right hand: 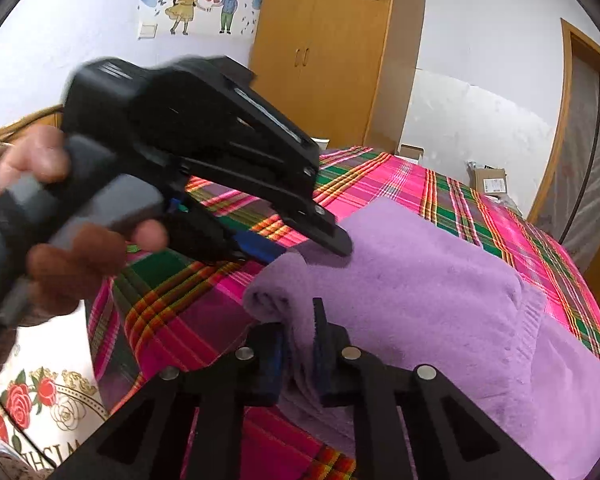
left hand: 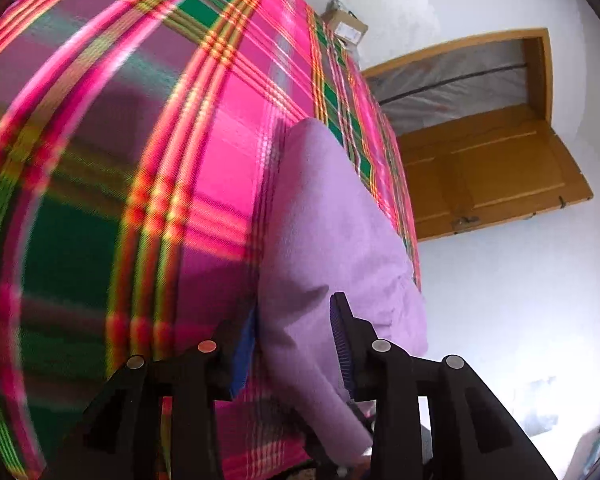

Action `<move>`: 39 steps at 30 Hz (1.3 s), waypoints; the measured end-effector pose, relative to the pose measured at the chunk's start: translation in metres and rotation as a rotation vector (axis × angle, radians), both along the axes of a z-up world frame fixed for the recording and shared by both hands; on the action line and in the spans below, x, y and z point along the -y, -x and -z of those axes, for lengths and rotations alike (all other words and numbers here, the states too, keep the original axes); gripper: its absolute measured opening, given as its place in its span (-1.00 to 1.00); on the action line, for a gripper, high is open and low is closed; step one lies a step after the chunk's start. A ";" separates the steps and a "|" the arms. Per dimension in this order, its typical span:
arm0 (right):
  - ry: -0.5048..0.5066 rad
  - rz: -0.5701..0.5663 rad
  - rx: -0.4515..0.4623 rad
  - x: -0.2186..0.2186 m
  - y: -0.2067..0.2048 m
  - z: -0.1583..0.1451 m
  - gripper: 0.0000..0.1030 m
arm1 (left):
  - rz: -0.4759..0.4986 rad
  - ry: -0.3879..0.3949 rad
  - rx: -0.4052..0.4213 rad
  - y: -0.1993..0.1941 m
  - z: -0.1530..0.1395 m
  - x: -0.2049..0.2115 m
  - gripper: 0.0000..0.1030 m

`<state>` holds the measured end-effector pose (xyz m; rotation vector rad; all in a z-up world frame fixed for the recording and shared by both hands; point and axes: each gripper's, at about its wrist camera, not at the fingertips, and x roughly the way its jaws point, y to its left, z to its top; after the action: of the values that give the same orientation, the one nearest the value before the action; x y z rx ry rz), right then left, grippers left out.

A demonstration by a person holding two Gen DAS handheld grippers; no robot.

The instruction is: Fold clothes

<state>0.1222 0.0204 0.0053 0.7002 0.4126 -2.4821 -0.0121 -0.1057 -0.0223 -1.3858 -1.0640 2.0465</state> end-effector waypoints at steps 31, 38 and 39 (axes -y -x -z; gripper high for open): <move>0.070 -0.045 0.012 0.020 -0.009 -0.025 -0.80 | 0.022 -0.072 -0.088 0.054 0.002 0.009 -0.80; 0.081 -0.124 0.030 0.042 -0.013 -0.027 -0.80 | -0.008 -0.028 -0.121 0.038 -0.008 0.040 -0.80; 0.082 -0.139 0.037 0.046 -0.013 -0.027 -0.80 | -0.013 -0.024 -0.120 0.036 -0.008 0.044 -0.80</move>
<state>0.1353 -0.0258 0.0320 0.6597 0.3323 -2.3377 -0.0479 -0.1501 -0.0147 -1.2308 -1.0450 2.0906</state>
